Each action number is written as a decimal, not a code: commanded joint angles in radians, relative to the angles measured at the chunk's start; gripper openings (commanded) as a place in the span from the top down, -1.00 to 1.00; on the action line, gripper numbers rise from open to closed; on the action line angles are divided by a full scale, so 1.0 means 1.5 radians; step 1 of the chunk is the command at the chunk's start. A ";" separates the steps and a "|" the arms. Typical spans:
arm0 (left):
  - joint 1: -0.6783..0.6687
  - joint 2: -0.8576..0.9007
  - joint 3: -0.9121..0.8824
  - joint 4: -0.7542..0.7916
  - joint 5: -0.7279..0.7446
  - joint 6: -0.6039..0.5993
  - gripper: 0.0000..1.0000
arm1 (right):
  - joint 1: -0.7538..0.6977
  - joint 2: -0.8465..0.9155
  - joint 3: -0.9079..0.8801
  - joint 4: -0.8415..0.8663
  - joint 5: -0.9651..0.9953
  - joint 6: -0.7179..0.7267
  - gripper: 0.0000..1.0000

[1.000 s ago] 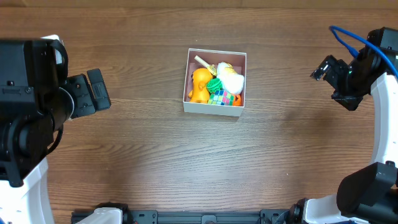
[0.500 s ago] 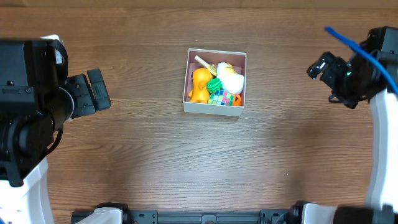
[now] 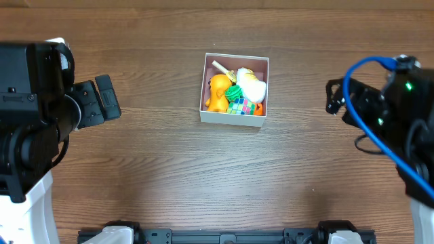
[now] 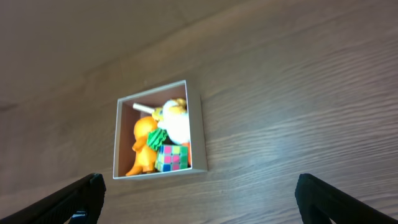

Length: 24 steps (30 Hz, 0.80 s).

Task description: Pack container

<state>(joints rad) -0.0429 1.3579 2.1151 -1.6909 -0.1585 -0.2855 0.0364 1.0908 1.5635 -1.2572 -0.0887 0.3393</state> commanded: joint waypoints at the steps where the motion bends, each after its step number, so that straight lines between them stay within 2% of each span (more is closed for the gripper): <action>1: 0.006 0.002 -0.003 0.001 -0.006 0.003 -1.00 | 0.002 -0.049 0.006 0.005 0.049 -0.003 -1.00; 5: 0.006 0.002 -0.003 0.001 -0.006 0.003 -1.00 | 0.002 -0.072 -0.005 0.027 0.086 -0.003 -1.00; 9: 0.006 0.002 -0.003 0.001 -0.006 0.003 -1.00 | 0.002 -0.120 -0.081 0.143 0.089 -0.003 -1.00; 16: 0.006 0.002 -0.003 0.001 -0.006 0.003 -1.00 | 0.000 -0.263 -0.338 0.307 0.118 -0.023 -1.00; 24: 0.006 0.002 -0.003 0.001 -0.006 0.003 -1.00 | -0.007 -0.465 -0.590 0.354 0.154 -0.022 -1.00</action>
<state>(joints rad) -0.0429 1.3579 2.1136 -1.6913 -0.1585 -0.2855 0.0341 0.4900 0.7742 -0.7410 0.1070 0.3138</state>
